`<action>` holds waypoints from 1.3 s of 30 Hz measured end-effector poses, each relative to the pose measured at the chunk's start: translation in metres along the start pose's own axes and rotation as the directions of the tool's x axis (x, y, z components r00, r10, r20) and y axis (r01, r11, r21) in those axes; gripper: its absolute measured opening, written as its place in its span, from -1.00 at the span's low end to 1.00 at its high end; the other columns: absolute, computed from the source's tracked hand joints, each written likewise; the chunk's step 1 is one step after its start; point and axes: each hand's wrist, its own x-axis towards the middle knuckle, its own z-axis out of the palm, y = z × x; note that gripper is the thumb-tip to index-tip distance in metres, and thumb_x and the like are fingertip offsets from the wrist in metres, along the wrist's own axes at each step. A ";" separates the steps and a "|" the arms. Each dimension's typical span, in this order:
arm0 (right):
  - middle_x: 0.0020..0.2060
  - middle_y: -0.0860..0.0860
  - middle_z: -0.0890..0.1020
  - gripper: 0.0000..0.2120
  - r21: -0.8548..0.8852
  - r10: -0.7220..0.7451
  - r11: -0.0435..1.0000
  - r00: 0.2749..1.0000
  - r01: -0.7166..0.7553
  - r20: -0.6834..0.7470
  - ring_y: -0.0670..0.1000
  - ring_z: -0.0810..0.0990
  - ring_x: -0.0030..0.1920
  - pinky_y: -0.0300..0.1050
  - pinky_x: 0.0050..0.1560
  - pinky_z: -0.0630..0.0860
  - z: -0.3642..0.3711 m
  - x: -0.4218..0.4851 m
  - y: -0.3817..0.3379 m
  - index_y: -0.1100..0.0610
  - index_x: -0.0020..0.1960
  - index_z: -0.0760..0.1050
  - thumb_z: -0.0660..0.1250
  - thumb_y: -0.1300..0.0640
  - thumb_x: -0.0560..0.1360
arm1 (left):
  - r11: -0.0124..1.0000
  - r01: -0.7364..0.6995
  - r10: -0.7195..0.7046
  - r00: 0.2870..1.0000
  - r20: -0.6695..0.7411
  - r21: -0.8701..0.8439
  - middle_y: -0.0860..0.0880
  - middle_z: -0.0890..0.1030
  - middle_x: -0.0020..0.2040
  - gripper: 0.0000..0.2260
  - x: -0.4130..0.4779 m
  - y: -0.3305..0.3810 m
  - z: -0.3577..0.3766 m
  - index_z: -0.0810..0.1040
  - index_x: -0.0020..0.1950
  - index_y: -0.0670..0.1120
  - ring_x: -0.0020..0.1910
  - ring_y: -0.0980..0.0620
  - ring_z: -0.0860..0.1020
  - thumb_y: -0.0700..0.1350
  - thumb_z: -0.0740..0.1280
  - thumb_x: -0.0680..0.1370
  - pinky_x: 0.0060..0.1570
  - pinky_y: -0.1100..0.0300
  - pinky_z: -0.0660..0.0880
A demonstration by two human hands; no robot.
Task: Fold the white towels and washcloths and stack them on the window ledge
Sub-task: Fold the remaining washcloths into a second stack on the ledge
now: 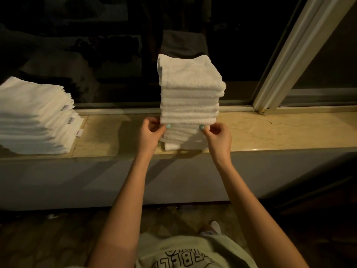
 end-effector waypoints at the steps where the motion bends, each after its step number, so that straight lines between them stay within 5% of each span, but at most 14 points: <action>1: -0.08 0.00 0.61 -0.81 0.002 0.004 1.000 1.000 -0.004 0.000 0.00 0.61 -0.03 -0.05 0.02 0.60 0.000 -0.001 0.003 0.07 0.05 0.50 0.42 0.09 0.47 | 1.000 0.002 -0.002 1.000 -0.010 0.000 0.07 0.54 -0.13 -0.77 -0.002 -0.001 0.001 0.44 0.04 -0.14 -0.17 0.21 0.51 -0.27 0.43 0.47 -0.24 0.42 0.45; 7: -0.08 0.06 0.61 -0.88 0.054 -0.090 0.995 0.995 0.088 0.034 0.05 0.60 -0.04 0.11 0.05 0.58 -0.003 -0.006 0.007 0.07 0.03 0.50 0.38 0.11 0.51 | 0.995 -0.092 0.093 0.995 0.035 -0.024 0.04 0.56 0.03 -0.68 0.003 0.008 0.007 0.41 0.14 -0.06 0.00 0.14 0.55 -0.24 0.43 0.47 -0.02 0.29 0.50; 12: 0.08 0.05 0.55 -0.65 0.045 -0.115 0.993 0.991 0.112 0.066 0.02 0.55 0.06 -0.08 0.01 0.60 -0.001 -0.014 0.019 0.07 0.23 0.45 0.42 0.14 0.48 | 0.995 -0.090 0.092 0.993 -0.072 0.036 0.07 0.55 -0.16 -0.81 0.005 0.007 0.008 0.45 -0.03 -0.12 -0.19 0.18 0.51 -0.21 0.44 0.47 -0.23 0.41 0.43; 19: -0.01 0.00 0.55 -0.76 0.099 -0.139 0.984 0.984 0.150 -0.113 -0.09 0.54 -0.05 -0.20 -0.02 0.55 0.019 -0.024 0.020 0.09 0.17 0.46 0.35 0.22 0.53 | 0.986 -0.167 0.167 0.986 0.004 0.026 0.08 0.57 -0.13 -0.80 0.006 0.004 0.002 0.47 -0.08 -0.01 -0.14 0.22 0.54 -0.26 0.43 0.47 -0.12 0.35 0.48; 24: -0.13 0.07 0.55 -0.85 0.061 -0.209 0.976 0.977 0.207 0.038 0.04 0.55 -0.17 -0.06 -0.14 0.56 0.002 -0.007 0.017 0.16 0.08 0.46 0.31 0.30 0.53 | 0.984 -0.176 0.176 0.984 -0.017 0.007 0.06 0.56 -0.13 -0.84 0.009 0.005 0.003 0.47 -0.08 -0.05 -0.16 0.23 0.53 -0.27 0.40 0.50 -0.15 0.36 0.47; 27: -0.11 0.03 0.54 -0.88 0.079 -0.216 0.975 0.969 0.208 0.121 -0.08 0.58 -0.24 -0.07 -0.21 0.58 -0.010 0.006 0.014 0.23 0.06 0.43 0.28 0.34 0.54 | 0.980 -0.198 0.198 0.980 -0.027 0.018 0.06 0.55 -0.14 -0.87 0.009 0.007 0.005 0.46 -0.03 -0.14 -0.18 0.31 0.52 -0.29 0.37 0.51 -0.16 0.41 0.45; 34: -0.02 0.12 0.56 -0.86 0.093 -0.228 0.973 0.948 0.212 0.222 0.00 0.64 -0.34 -0.15 -0.35 0.57 -0.025 0.020 0.007 0.04 0.00 0.41 0.30 0.25 0.56 | 0.962 -0.262 0.263 0.965 -0.002 0.073 0.04 0.55 -0.17 -0.91 0.008 0.010 0.005 0.43 -0.05 -0.11 -0.20 0.20 0.53 -0.24 0.33 0.56 -0.20 0.28 0.49; 39: -0.15 0.15 0.56 -0.90 0.090 -0.147 0.988 0.961 0.128 0.236 0.03 0.60 -0.28 -0.12 -0.32 0.53 -0.031 0.029 0.013 0.13 -0.03 0.43 0.34 0.26 0.52 | 0.990 -0.129 0.130 0.991 -0.013 0.053 0.02 0.55 -0.15 -0.87 0.008 0.008 0.008 0.45 -0.07 -0.08 -0.19 0.16 0.53 -0.28 0.34 0.53 -0.16 0.22 0.50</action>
